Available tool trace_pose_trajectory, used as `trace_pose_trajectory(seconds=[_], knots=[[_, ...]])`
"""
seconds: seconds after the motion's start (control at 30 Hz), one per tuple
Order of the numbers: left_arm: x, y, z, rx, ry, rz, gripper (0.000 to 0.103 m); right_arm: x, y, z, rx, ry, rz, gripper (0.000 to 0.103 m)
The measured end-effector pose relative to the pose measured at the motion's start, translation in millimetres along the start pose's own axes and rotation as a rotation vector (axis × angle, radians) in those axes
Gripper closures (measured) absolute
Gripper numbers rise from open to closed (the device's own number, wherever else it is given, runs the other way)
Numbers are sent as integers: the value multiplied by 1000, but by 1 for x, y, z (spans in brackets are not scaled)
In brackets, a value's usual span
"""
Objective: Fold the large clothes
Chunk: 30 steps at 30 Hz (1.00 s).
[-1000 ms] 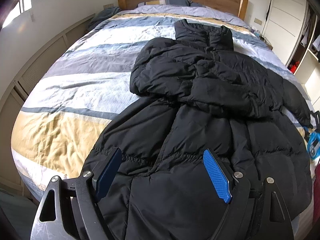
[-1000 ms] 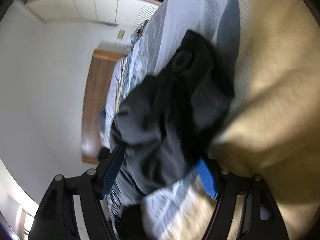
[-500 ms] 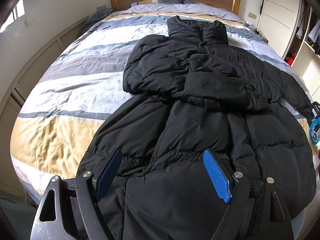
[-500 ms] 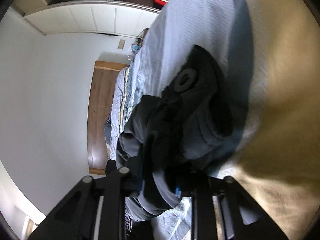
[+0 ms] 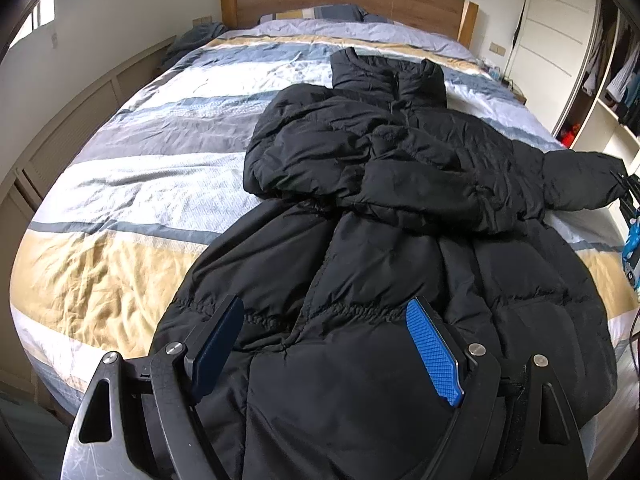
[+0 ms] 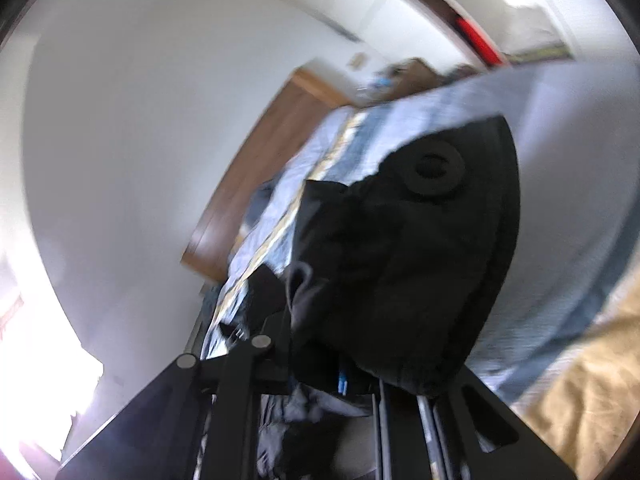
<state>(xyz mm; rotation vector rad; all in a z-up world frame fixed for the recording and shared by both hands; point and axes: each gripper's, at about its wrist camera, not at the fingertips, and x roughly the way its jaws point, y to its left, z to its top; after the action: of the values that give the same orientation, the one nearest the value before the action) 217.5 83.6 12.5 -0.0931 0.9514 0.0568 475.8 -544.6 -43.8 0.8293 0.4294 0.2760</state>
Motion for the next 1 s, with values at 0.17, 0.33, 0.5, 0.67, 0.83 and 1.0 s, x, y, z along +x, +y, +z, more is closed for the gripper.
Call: trace_pose_trajectory(seconds=[0.17,0.33,0.5,0.67,0.83,1.0], knots=[[-6,9,-3,-29,-13,-10,20,8,60,-17,-197,73,-6,91],[-14,23,-10,-54,-28,-13,20,25,113,-43,-373,155,-2,91],[-20,41,-16,-96,-40,-8,20,53,154,-69,-499,242,20,91],[-25,59,-22,-134,-49,-9,20,77,192,-107,-622,338,37,91],[-26,76,-28,-166,-55,-6,20,95,219,-170,-718,446,31,91],[-26,91,-34,-198,-52,5,20,104,222,-235,-779,565,-7,90]])
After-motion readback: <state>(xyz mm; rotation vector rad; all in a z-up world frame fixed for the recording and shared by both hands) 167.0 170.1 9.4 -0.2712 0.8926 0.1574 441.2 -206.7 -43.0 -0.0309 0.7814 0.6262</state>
